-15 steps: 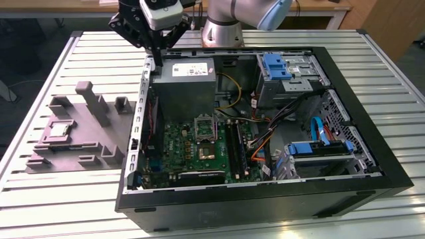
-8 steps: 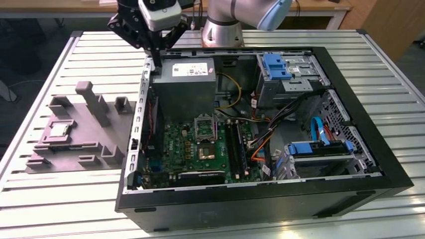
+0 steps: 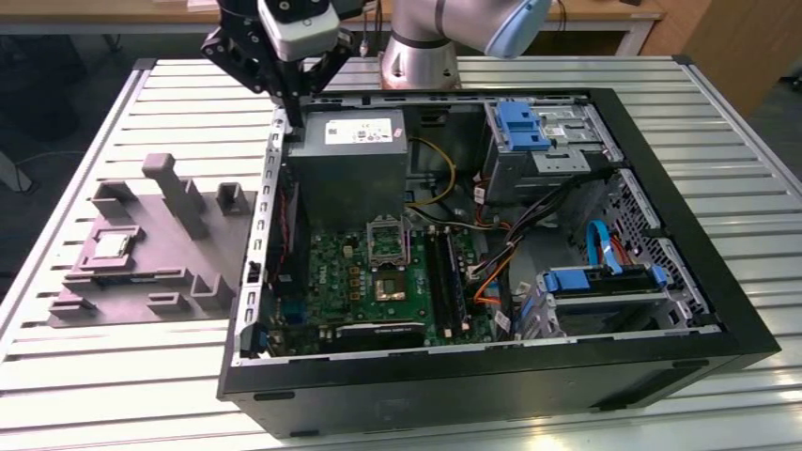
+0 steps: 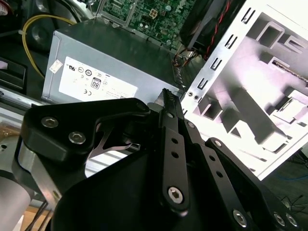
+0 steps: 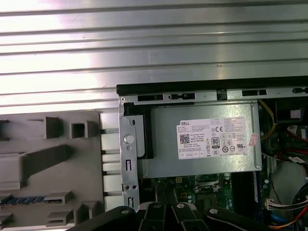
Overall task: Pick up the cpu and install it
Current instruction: 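Reach for the cpu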
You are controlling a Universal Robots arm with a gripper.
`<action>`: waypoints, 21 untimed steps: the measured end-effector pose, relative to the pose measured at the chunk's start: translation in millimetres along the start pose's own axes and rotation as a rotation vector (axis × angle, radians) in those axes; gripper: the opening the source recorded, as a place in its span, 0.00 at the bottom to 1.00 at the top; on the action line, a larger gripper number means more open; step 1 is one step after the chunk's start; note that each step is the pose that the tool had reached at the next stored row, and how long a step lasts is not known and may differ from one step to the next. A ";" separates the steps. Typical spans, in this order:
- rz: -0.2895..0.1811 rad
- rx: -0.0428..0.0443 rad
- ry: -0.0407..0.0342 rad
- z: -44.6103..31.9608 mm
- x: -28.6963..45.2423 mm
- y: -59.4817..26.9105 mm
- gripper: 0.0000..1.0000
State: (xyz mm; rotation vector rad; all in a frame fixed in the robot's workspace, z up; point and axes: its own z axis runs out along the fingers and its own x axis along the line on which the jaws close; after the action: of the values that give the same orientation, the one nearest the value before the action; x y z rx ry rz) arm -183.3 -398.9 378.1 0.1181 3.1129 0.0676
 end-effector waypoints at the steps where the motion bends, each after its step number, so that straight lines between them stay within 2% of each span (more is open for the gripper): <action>1: 0.000 0.0001 0.0000 0.1 0.3 0.0 0.11; 21: 0.000 0.0000 0.0000 3.1 6.4 -0.6 0.11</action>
State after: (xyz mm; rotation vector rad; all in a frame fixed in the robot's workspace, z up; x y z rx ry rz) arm -189.7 -398.9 374.8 0.1181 3.1128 0.0677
